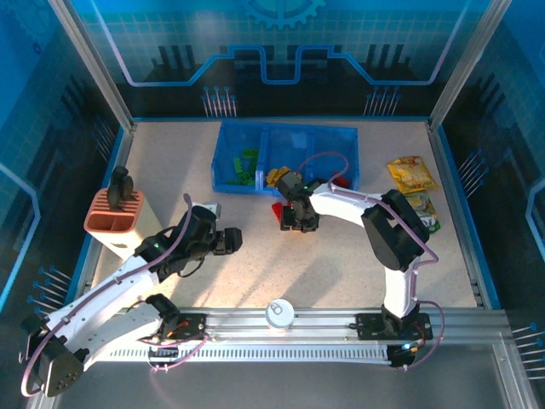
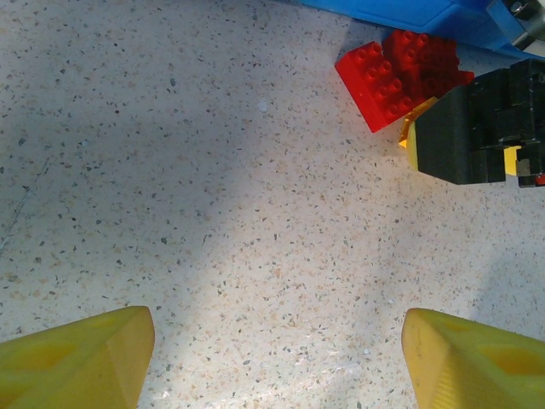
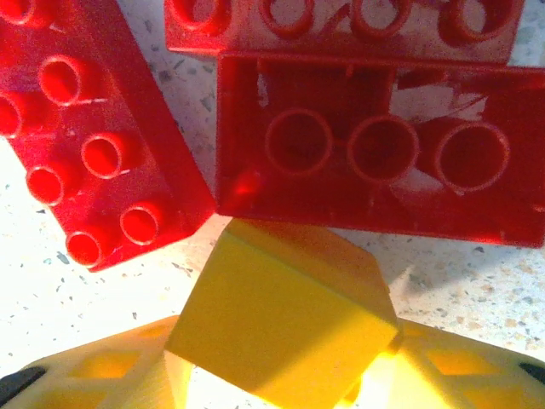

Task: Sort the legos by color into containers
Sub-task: Pick up the lego from the center of the table, then place the lego in the container.

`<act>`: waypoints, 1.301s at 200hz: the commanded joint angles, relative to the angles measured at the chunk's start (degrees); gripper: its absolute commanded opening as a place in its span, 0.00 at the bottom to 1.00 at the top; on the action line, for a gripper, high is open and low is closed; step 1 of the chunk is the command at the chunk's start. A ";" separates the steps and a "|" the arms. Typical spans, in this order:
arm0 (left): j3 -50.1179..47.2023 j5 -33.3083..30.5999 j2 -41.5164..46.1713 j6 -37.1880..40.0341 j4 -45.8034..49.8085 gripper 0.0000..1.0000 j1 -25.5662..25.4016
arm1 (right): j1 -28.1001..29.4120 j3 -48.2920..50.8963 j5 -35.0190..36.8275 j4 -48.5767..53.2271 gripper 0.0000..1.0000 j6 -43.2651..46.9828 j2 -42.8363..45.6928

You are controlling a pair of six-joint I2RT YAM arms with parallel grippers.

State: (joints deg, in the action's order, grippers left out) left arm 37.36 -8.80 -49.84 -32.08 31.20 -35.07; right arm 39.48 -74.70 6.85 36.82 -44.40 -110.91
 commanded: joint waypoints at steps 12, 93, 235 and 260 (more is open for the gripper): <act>-0.63 -1.05 0.48 0.08 0.27 0.77 -0.27 | 0.59 -1.88 1.92 1.33 0.62 -0.38 -2.38; -1.77 -1.35 1.03 0.08 0.26 0.77 -0.33 | 2.22 -2.01 6.51 4.28 0.41 0.02 0.32; -4.26 1.24 4.51 -3.64 0.79 0.76 -1.18 | -5.00 -45.35 5.03 22.41 0.40 14.14 -15.56; -5.19 1.33 5.50 -4.73 0.70 0.76 -1.91 | -6.23 -50.48 4.66 24.15 0.41 14.35 -19.49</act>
State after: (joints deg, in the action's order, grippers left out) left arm 33.39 -8.54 -45.60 -34.72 31.03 -36.18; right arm 33.85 -120.49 12.91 55.51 -31.59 -127.35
